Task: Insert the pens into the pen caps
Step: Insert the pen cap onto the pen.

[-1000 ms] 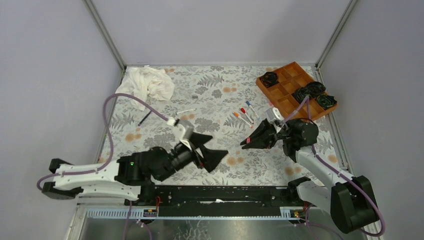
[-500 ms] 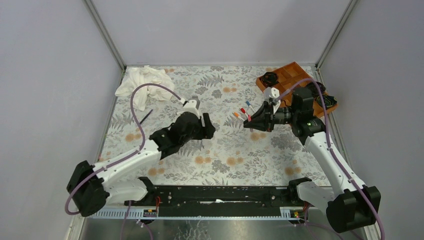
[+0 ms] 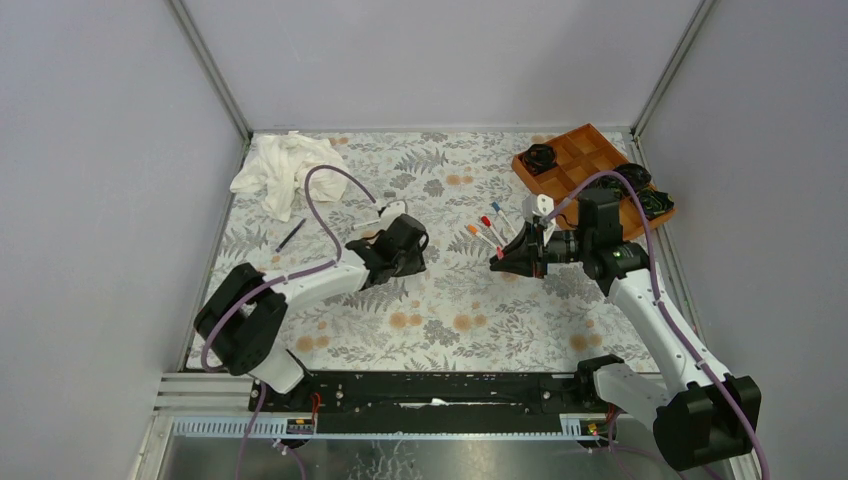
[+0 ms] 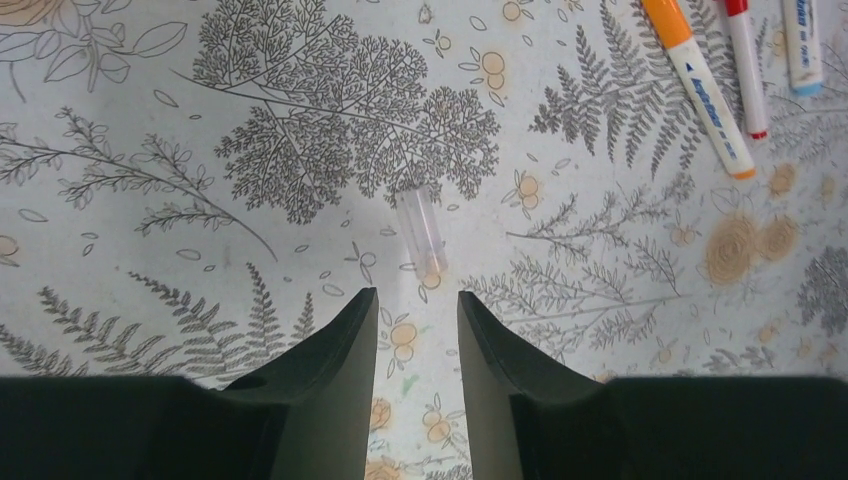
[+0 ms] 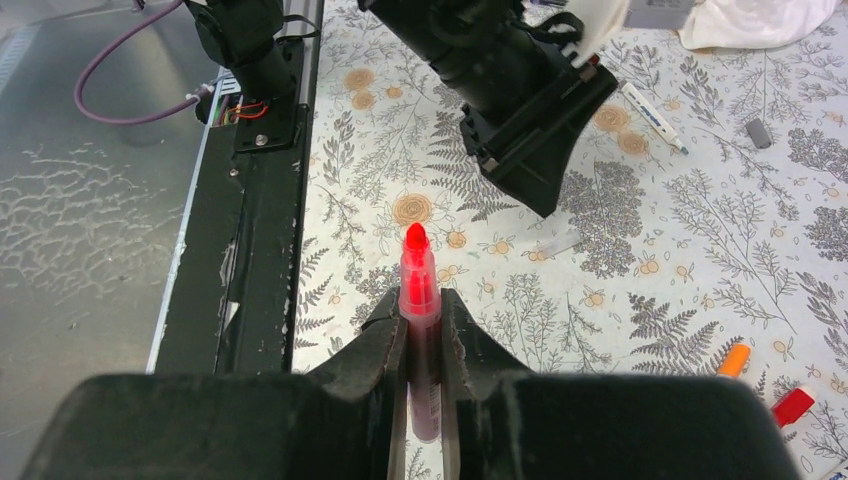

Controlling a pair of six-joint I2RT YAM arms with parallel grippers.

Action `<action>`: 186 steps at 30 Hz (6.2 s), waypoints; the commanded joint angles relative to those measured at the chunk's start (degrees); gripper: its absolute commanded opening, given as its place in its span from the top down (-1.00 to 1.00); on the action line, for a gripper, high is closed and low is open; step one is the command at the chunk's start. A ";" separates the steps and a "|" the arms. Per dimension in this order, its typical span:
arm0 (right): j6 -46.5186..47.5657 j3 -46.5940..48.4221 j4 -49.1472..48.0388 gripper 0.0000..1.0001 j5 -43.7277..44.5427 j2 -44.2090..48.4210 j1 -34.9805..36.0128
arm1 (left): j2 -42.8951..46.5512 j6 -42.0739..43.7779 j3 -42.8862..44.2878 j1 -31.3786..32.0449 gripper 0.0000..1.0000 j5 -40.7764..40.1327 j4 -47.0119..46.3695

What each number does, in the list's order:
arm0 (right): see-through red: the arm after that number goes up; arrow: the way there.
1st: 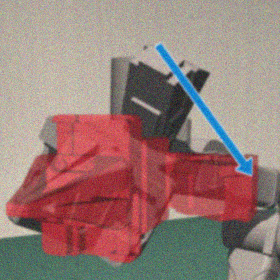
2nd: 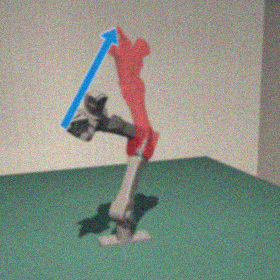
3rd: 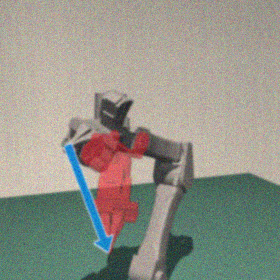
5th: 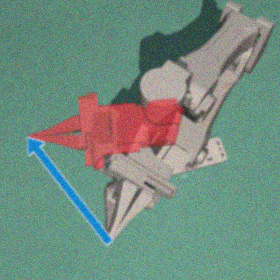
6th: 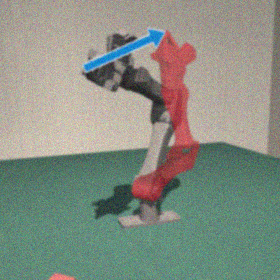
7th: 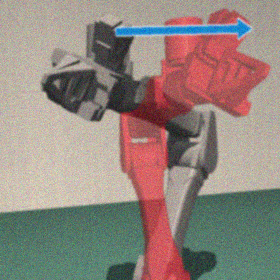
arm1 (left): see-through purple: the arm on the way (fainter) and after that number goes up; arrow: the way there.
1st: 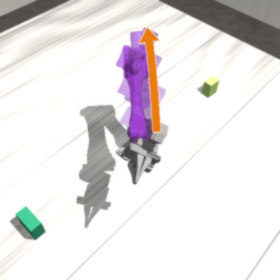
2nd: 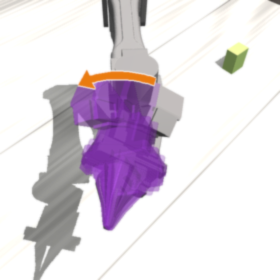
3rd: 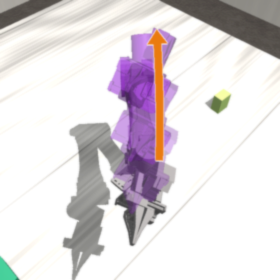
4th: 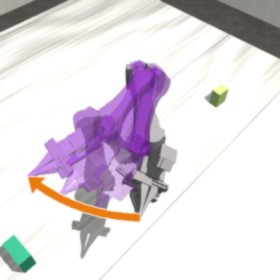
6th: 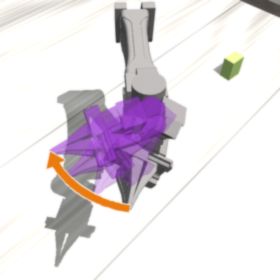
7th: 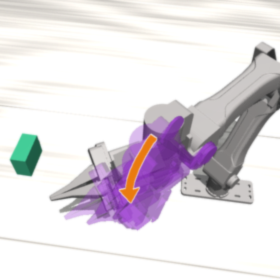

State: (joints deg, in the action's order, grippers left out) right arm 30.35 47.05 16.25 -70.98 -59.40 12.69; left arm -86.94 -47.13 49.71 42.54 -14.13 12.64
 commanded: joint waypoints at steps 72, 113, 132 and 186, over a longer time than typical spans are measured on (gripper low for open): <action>-12.77 -6.53 -15.18 1.00 -9.99 1.31 0.19 | -26.82 4.15 24.03 1.82 0.92 -11.03 28.02; -12.81 -7.83 -15.81 1.00 -9.47 -1.14 1.66 | -21.18 8.29 23.39 4.06 1.00 -10.05 26.54; -37.37 -16.27 -42.71 1.00 6.52 -20.71 13.84 | 10.17 -11.76 -16.28 0.34 1.00 3.36 -32.28; -50.13 -10.13 -42.46 1.00 13.21 -36.95 20.37 | 2.39 -19.84 -34.90 3.18 1.00 11.00 -76.80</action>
State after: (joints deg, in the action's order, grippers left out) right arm -18.92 34.87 -26.22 -58.89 -95.90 32.64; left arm -84.68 -67.44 14.41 44.80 -1.91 -60.86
